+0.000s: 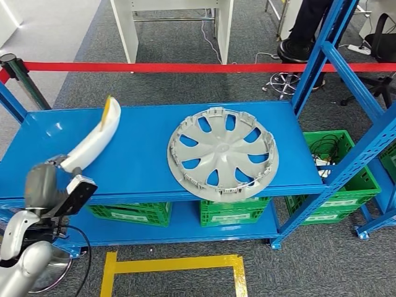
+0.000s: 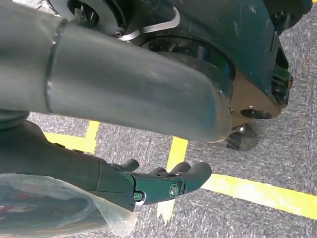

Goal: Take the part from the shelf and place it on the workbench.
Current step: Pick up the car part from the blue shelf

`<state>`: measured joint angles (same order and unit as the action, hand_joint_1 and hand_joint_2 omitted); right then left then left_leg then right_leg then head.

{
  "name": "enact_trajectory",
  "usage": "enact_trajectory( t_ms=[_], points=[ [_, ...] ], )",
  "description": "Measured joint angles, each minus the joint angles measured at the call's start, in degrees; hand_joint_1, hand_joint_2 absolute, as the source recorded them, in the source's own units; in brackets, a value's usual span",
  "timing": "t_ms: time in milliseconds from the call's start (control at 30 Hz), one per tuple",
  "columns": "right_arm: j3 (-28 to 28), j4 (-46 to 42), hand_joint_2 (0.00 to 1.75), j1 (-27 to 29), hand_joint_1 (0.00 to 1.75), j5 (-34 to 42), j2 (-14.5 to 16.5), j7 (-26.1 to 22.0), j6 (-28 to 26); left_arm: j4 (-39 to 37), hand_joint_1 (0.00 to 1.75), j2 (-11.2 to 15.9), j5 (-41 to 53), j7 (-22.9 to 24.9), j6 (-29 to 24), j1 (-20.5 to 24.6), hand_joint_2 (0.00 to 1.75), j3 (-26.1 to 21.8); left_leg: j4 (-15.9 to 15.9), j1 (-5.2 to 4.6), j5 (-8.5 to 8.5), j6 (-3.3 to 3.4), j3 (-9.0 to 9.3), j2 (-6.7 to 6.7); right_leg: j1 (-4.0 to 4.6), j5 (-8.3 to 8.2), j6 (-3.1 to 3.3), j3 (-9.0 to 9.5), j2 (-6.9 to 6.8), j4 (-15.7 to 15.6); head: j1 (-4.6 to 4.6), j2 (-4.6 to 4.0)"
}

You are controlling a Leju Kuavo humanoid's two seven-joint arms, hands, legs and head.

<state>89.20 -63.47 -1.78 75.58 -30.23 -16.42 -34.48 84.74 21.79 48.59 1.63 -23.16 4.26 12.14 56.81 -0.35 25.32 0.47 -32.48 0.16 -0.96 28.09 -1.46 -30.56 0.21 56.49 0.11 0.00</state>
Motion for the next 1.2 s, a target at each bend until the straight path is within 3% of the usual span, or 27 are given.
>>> enact_trajectory(
  t_ms=[367, 833, 1033, 1100, 1167, 1200],
  points=[
    [0.0, -1.7, 0.00, 0.1, 0.00, -0.4, -0.4, -0.4, -0.7, 12.5, 1.75, -0.4, 10.4, -4.3, -12.7, -1.3, 1.75, -1.7, 0.0, 0.00, -0.01, 0.01, -0.08, 0.00, 0.00, 0.00, 0.00, -0.08, -0.01, 0.0, -0.01, 0.00],
    [0.0, -1.7, 0.00, 0.1, 0.00, -0.3, -0.4, -0.8, 0.1, 16.4, 1.75, -0.8, 5.9, -5.8, -12.3, -2.5, 1.75, -1.5, 0.1, -0.06, -0.01, 0.05, -0.13, -0.01, -0.05, -0.08, -0.08, -0.08, -0.01, 0.0, -0.01, 0.00],
    [0.0, -1.7, 0.00, -0.1, 0.00, 0.1, -0.4, -1.0, 0.4, 17.7, 1.75, -0.7, 6.9, -5.3, -12.5, -3.8, 1.75, -1.9, 0.6, -0.25, 0.17, 0.46, -0.48, -0.02, -0.23, -0.24, -0.45, -0.17, -0.03, -0.1, -0.02, 0.00],
    [0.0, -1.7, 0.00, -0.1, 0.00, 0.2, -0.4, -1.0, 0.6, 18.2, 1.75, -0.4, 7.2, -4.9, -12.5, -4.4, 1.75, -2.5, 0.4, -0.17, -0.16, 0.93, -0.53, 0.03, -0.27, -0.29, -0.82, -0.18, -0.01, -0.1, -0.02, 0.00],
    [0.0, -1.7, 0.00, -0.1, 0.00, 0.2, -0.4, -1.0, 0.8, 18.7, 1.75, -0.2, 7.4, -4.6, -12.5, -5.0, 1.75, -3.0, -0.2, 0.09, -0.89, 1.55, -0.62, 0.20, -0.25, 1.37, -1.13, -0.94, -0.03, 1.3, 0.03, 0.00],
    [0.0, -1.7, 0.00, -0.2, 0.00, 0.2, -0.4, -0.9, 0.9, 19.0, 1.75, -0.1, 7.4, -4.4, -12.3, -5.4, 1.75, -3.3, -0.5, 0.23, -1.24, 1.81, -0.79, 0.30, -0.24, 3.32, -1.21, -1.90, -0.05, 3.7, 0.06, 0.00]
  ],
)
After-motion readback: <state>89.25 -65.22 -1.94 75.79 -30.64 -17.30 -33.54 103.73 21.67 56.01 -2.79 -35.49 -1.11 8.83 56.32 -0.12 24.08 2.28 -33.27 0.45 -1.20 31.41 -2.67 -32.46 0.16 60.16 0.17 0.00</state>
